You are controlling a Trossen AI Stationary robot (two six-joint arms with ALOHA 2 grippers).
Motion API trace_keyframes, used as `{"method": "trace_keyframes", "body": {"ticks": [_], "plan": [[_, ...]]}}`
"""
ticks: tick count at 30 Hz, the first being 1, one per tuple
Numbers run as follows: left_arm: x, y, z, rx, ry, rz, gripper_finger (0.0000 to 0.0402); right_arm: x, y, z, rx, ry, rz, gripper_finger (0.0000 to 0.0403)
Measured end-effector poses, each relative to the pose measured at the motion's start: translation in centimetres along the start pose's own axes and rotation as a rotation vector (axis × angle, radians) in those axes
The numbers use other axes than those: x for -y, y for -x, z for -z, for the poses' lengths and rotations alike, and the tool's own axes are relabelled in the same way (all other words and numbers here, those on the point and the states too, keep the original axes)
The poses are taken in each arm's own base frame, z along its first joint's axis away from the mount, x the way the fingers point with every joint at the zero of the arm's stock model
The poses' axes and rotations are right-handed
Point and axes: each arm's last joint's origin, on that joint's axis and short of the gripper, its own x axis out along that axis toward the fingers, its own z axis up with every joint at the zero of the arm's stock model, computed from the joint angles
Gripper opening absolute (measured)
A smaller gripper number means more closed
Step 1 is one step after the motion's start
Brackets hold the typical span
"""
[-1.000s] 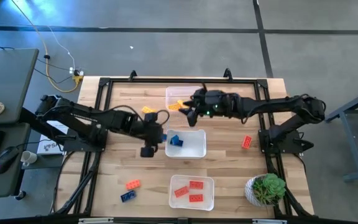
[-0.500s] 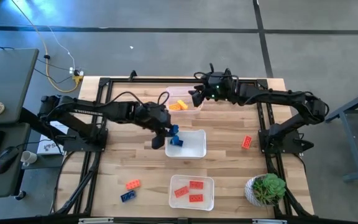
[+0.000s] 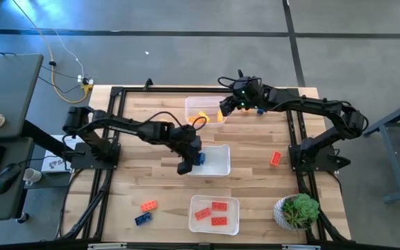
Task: Sort & place blocks by color
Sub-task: Put the blue game piece into the top white bin, then put the yellow game piece into the transparent bin
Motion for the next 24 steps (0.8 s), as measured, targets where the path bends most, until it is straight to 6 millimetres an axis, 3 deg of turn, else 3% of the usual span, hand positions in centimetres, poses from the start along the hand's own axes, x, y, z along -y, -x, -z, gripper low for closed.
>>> {"method": "trace_keyframes", "body": {"ticks": [5,15,24], "plan": [[-0.1,-0.8,0.2,-0.014,0.031,0.022,0.0132,0.3,0.0,0.4,-0.04,0.004,0.025,0.0195],[-0.5,-0.7,0.0,0.004,0.019,-0.024,0.0207,0.4,0.0,0.4,-0.043,0.007,0.042,0.0195],[-1.3,0.3,-0.4,0.034,0.062,-0.048,0.0213,0.9,0.0,-0.2,0.011,0.016,0.09,0.0195]]}}
